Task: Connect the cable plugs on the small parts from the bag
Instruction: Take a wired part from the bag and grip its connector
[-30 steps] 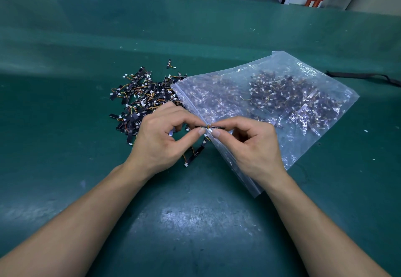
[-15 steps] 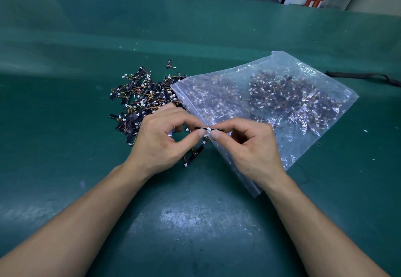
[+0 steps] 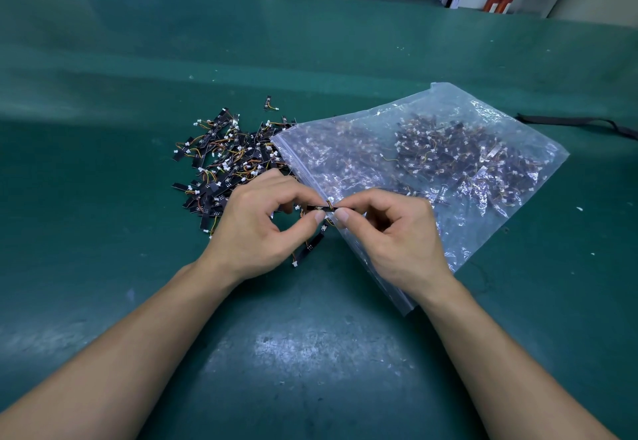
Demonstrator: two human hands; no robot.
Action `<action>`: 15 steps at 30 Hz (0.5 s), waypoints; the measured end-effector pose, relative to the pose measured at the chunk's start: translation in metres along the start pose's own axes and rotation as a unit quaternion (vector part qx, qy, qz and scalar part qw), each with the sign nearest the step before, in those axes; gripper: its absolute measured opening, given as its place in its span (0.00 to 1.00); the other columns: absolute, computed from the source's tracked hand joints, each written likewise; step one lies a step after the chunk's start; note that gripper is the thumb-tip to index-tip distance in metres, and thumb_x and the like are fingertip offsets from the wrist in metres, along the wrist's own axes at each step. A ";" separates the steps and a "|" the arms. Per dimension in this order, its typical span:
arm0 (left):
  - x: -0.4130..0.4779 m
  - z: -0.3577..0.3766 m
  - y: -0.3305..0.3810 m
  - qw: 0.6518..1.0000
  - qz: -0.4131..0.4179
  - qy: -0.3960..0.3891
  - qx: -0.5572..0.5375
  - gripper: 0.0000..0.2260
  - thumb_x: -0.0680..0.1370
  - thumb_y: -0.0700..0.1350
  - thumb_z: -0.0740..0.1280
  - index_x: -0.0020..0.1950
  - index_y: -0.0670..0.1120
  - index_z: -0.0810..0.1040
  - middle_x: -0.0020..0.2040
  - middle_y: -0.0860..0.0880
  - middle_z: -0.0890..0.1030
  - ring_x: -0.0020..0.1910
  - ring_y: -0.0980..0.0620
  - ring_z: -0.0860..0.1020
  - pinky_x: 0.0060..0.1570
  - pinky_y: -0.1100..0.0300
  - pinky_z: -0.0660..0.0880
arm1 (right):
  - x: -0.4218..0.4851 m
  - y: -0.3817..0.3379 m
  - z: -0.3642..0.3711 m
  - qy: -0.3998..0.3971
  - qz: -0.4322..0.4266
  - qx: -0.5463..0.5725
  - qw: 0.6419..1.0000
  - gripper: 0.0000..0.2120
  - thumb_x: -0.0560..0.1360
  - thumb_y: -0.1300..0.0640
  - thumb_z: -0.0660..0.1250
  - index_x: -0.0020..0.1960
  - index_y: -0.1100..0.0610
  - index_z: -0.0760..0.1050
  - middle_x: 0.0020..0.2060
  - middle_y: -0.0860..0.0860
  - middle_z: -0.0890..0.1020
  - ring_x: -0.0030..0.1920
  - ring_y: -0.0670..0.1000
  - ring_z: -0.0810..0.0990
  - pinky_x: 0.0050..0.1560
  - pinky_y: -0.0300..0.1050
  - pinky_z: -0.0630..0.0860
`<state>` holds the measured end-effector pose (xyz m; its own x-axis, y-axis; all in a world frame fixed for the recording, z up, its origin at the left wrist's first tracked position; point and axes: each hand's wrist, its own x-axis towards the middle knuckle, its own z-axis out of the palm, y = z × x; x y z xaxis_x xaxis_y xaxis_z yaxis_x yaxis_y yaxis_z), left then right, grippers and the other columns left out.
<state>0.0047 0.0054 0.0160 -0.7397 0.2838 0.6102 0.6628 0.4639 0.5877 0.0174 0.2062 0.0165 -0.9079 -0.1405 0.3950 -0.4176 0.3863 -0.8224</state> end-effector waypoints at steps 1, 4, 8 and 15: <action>0.000 0.000 0.000 1.000 -0.001 -0.003 -0.003 0.02 0.75 0.43 0.72 0.45 0.47 0.84 0.40 0.54 0.83 0.39 0.53 0.75 0.43 0.65 0.70 | 0.000 0.000 0.000 -0.001 0.000 -0.002 1.000 0.03 0.74 0.55 0.73 0.43 0.52 0.85 0.32 0.44 0.83 0.26 0.43 0.69 0.31 0.32 0.64; -0.001 -0.001 0.001 1.000 0.000 -0.007 -0.001 0.02 0.75 0.43 0.72 0.45 0.47 0.84 0.40 0.54 0.83 0.40 0.52 0.76 0.43 0.64 0.70 | 0.000 0.000 0.000 -0.002 -0.006 -0.004 1.000 0.03 0.74 0.56 0.73 0.42 0.50 0.84 0.32 0.44 0.83 0.27 0.43 0.70 0.32 0.32 0.65; 0.000 0.000 0.002 1.000 0.002 -0.006 0.013 0.03 0.75 0.39 0.72 0.42 0.46 0.84 0.38 0.53 0.82 0.38 0.50 0.76 0.42 0.62 0.71 | -0.001 0.000 0.001 0.000 0.003 0.004 1.000 0.04 0.73 0.55 0.74 0.42 0.47 0.83 0.32 0.43 0.82 0.26 0.43 0.70 0.31 0.34 0.66; 0.001 0.001 0.003 1.000 0.001 -0.003 0.012 0.03 0.75 0.39 0.72 0.42 0.44 0.84 0.37 0.52 0.82 0.37 0.50 0.75 0.42 0.62 0.70 | -0.001 -0.002 0.002 -0.003 0.009 0.004 1.000 0.04 0.73 0.54 0.73 0.41 0.46 0.84 0.32 0.41 0.81 0.26 0.43 0.70 0.32 0.32 0.65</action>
<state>0.0059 0.0073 0.0178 -0.7393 0.2905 0.6076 0.6612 0.4840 0.5732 0.0192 0.2039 0.0174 -0.9155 -0.1396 0.3774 -0.4014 0.3817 -0.8326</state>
